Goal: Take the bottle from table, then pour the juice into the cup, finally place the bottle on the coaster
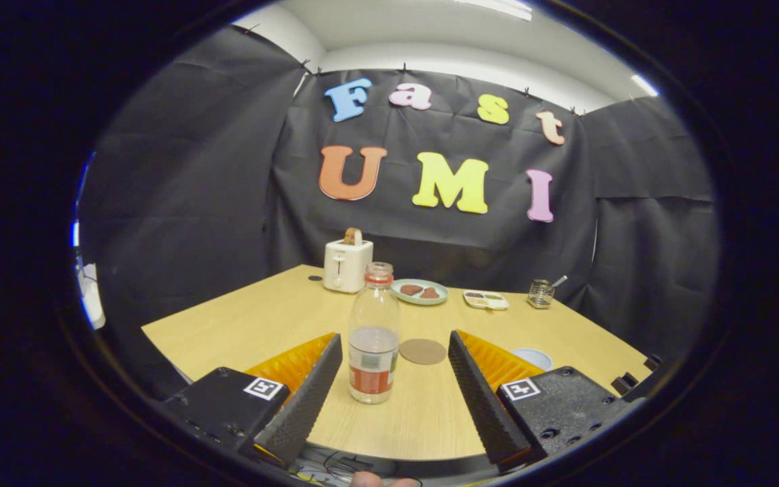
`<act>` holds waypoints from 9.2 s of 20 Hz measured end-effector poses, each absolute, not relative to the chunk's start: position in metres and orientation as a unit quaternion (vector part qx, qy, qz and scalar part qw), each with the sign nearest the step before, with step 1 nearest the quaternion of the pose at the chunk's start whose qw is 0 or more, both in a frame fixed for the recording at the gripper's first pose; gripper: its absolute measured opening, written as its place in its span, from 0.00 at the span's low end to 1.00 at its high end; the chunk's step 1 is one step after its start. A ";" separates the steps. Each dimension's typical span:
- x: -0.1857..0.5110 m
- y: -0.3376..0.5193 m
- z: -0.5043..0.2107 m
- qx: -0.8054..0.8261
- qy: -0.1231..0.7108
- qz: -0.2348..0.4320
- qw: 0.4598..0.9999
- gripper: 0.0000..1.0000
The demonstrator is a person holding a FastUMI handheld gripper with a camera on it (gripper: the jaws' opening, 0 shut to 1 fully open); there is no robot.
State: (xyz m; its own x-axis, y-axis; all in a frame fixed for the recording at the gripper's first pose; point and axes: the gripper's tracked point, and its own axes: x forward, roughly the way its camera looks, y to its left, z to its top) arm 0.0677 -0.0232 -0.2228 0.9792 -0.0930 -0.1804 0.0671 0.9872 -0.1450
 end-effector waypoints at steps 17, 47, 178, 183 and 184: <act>0.143 -0.005 -0.291 -0.075 0.125 -0.027 0.989 1.00; 0.116 -0.005 -0.215 0.108 0.090 0.016 0.990 0.78; 0.128 -0.102 -0.160 0.824 0.042 0.027 0.565 0.76; 0.129 -0.101 -0.159 0.829 0.044 0.029 0.557 0.76; 0.130 -0.100 -0.159 0.829 0.046 0.030 0.557 0.76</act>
State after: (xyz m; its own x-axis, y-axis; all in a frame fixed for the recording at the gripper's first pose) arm 0.1301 -0.0999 -0.1594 0.9940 0.1093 -0.0008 0.0420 -0.3755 0.9259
